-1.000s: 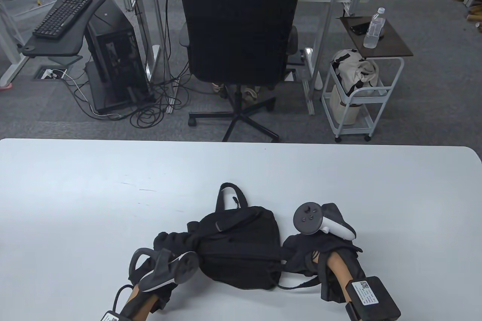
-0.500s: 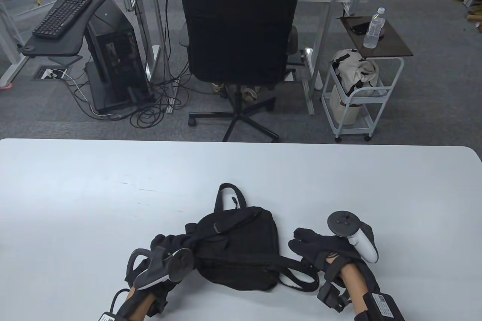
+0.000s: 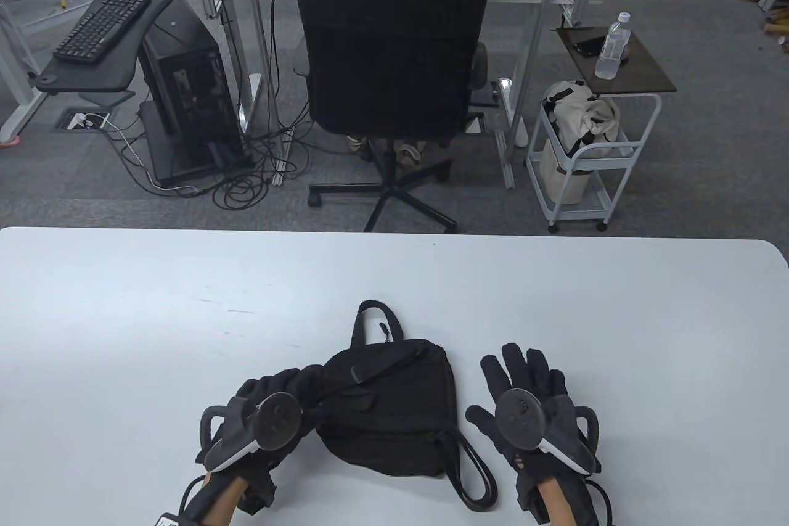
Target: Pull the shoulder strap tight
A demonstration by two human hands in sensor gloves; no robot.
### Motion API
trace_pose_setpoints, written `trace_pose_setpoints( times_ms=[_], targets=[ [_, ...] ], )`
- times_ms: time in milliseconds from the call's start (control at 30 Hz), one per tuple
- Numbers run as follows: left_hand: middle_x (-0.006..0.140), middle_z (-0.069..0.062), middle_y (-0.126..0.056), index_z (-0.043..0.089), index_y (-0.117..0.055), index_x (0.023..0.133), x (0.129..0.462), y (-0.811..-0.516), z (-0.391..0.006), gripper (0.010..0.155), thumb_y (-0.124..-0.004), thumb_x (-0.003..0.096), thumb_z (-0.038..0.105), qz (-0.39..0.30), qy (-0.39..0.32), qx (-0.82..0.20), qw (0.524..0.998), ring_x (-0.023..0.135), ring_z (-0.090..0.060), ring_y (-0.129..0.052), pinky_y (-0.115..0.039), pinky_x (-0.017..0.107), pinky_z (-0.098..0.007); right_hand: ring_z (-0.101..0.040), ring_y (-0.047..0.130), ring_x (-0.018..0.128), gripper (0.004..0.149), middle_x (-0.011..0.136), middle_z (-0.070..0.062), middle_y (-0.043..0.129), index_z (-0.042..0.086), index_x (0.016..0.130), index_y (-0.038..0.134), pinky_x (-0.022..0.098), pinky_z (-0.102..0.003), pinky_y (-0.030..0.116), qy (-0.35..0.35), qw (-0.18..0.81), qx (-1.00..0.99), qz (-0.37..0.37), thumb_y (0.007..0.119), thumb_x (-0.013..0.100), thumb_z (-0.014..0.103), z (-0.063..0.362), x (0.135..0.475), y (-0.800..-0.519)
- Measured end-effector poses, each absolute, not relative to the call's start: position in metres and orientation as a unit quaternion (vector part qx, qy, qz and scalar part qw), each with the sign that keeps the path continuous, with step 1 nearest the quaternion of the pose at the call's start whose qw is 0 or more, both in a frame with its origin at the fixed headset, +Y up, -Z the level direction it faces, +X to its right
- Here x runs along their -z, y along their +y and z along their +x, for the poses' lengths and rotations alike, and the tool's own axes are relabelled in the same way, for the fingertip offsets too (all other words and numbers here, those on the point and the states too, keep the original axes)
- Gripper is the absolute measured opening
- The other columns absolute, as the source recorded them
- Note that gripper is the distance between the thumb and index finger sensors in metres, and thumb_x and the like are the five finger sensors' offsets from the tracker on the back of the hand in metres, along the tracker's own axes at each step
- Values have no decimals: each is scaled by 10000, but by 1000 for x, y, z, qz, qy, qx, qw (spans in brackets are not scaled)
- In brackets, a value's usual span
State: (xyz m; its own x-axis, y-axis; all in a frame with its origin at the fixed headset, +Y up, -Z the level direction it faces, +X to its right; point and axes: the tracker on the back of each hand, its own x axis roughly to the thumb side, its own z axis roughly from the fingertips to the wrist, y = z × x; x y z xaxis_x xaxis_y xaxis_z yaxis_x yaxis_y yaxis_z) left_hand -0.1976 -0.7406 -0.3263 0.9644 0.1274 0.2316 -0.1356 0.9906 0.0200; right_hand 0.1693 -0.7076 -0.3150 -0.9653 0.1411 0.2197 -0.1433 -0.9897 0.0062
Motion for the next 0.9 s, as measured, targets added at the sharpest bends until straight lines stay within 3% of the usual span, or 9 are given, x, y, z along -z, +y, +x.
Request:
trace_pose_setpoints(
  times_ms=[167, 433, 700, 900],
  targets=[
    [1152, -38, -680, 247, -587, 1120, 335, -725, -176, 677, -643, 519, 555, 27, -93, -29, 995, 1032, -317, -774, -576, 778, -637, -546, 404, 1037, 751, 1195, -191, 376, 195, 1133, 486, 698, -726, 396, -11, 99, -989, 111, 705, 501, 537, 176, 311, -710],
    [1157, -35, -670, 253, -582, 1118, 375, -701, -107, 682, -667, 507, 544, -42, -109, 88, 989, 1037, -312, -769, -591, 785, -615, -546, 435, 1031, 731, 1187, -195, 409, 189, 1126, 512, 697, -721, 425, -6, 112, -987, 118, 701, 506, 528, 183, 308, -709],
    [1170, -63, -657, 237, -512, 1139, 409, -736, -70, 755, -706, 484, 556, -153, -97, 162, 970, 1039, -311, -770, -604, 783, -600, -542, 478, 1024, 713, 1180, -198, 446, 185, 1117, 542, 691, -715, 464, 3, 127, -984, 122, 700, 508, 521, 186, 309, -710],
    [1087, -19, -725, 257, -584, 1090, 416, -759, -64, 661, -744, 491, 485, -125, -90, 210, 965, 975, -278, -821, -631, 773, -575, -546, 486, 1020, 693, 1178, -194, 458, 189, 1107, 569, 689, -715, 473, 9, 129, -983, 129, 700, 510, 516, 185, 309, -710]
  ],
)
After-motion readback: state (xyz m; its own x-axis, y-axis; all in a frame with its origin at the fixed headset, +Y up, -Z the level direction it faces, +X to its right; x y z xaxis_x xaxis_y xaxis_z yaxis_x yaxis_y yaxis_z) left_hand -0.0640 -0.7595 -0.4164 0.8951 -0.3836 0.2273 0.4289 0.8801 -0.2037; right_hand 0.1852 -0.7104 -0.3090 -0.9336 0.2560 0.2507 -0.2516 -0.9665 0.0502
